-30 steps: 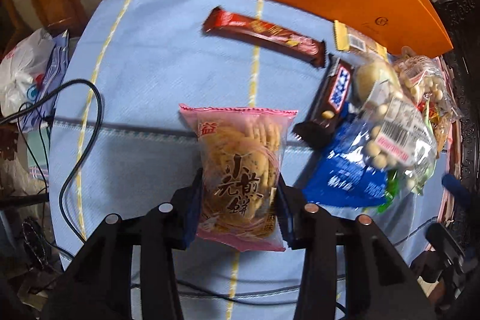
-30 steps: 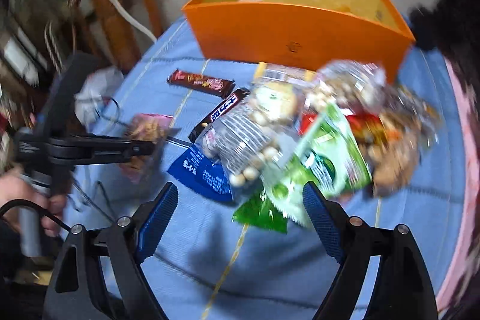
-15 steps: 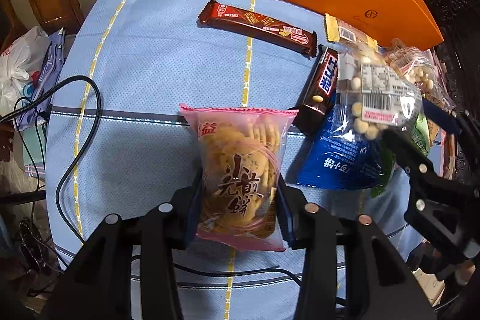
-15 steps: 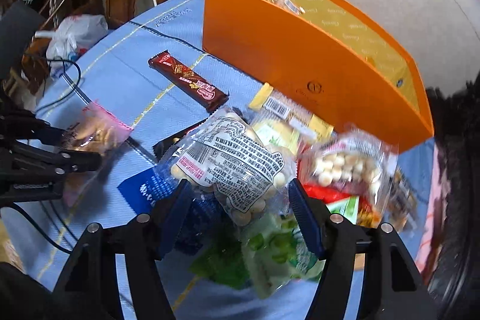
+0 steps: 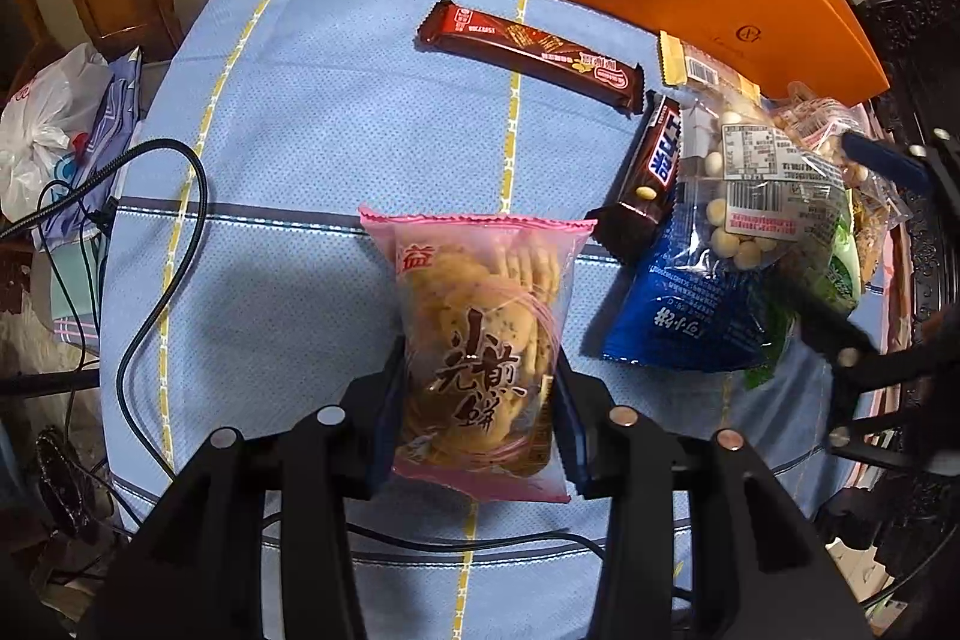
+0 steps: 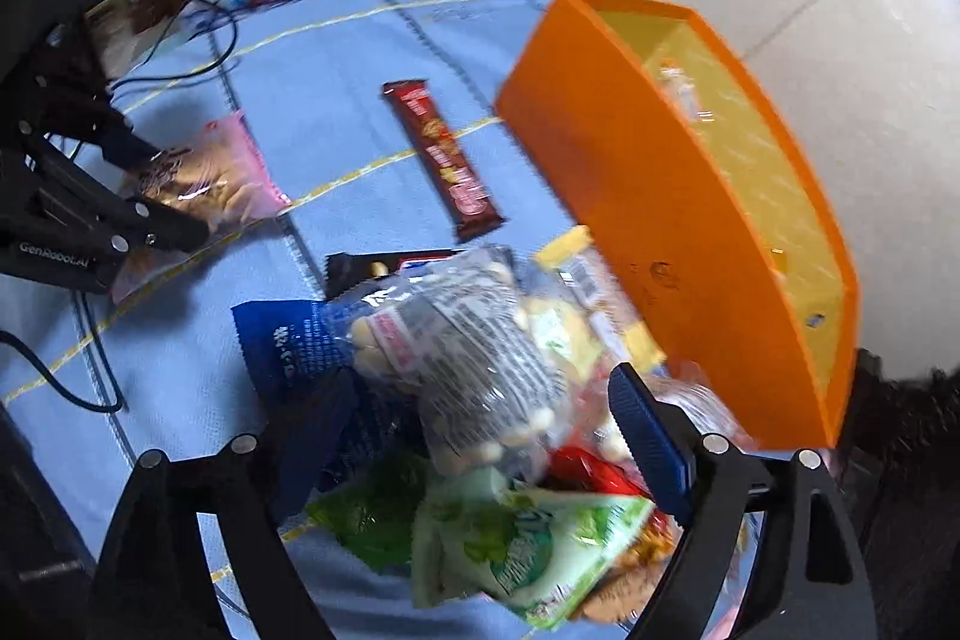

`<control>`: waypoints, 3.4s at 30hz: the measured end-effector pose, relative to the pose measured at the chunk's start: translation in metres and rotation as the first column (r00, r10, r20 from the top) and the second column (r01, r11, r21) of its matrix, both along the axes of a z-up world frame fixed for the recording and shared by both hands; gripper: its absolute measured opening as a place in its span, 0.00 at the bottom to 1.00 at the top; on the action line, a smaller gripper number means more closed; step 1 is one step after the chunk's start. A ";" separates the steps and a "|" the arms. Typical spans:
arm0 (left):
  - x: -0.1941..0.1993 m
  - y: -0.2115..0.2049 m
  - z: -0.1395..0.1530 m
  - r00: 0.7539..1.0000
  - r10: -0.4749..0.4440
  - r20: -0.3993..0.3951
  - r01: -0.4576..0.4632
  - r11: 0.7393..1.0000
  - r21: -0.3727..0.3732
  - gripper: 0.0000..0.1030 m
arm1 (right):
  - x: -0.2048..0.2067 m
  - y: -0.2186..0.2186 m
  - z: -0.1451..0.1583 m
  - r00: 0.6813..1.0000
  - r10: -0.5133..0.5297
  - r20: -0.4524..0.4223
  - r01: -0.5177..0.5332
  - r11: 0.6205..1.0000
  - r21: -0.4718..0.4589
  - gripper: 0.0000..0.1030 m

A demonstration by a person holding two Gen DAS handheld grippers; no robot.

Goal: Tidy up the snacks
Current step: 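Grasp the white candy-ball bag with the right tool while the left tool holds the pink bag, then carry both bags over the orange box and open both tools, then grasp the blue chip bag with the left tool while the right tool grasps the green pea snack bag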

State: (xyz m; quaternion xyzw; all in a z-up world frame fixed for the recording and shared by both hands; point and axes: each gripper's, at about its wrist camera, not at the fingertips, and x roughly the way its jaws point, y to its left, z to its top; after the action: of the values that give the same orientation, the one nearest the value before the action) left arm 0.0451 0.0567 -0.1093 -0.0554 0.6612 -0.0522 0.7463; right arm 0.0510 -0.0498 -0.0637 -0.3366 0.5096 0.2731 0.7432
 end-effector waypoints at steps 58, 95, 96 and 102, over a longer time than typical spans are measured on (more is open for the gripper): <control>0.190 -0.100 0.096 0.959 -0.054 0.277 0.034 0.997 0.076 0.96 | 0.103 -0.183 0.078 0.670 -0.737 -0.093 0.666 0.541 0.514 0.76; 0.024 -0.141 -0.028 0.937 -0.345 0.057 0.339 0.936 0.093 0.50 | -0.080 -0.176 0.017 0.557 -0.757 -0.341 0.823 0.447 0.351 0.81; 0.021 -0.140 -0.026 0.935 -0.351 0.056 0.345 0.934 0.093 0.49 | -0.080 -0.175 0.016 0.554 -0.756 -0.348 0.825 0.443 0.352 0.81; -0.006 -0.110 0.011 0.941 -0.305 0.149 0.301 0.952 0.049 0.48 | -0.066 -0.181 -0.001 0.438 -0.707 -0.555 0.893 0.270 0.361 0.87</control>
State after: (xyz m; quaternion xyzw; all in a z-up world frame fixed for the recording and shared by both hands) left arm 0.0390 -0.0534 -0.0981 0.0609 0.6026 -0.1620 0.7791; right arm -0.0145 -0.2305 -0.0646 0.2758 0.5894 0.0479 0.7578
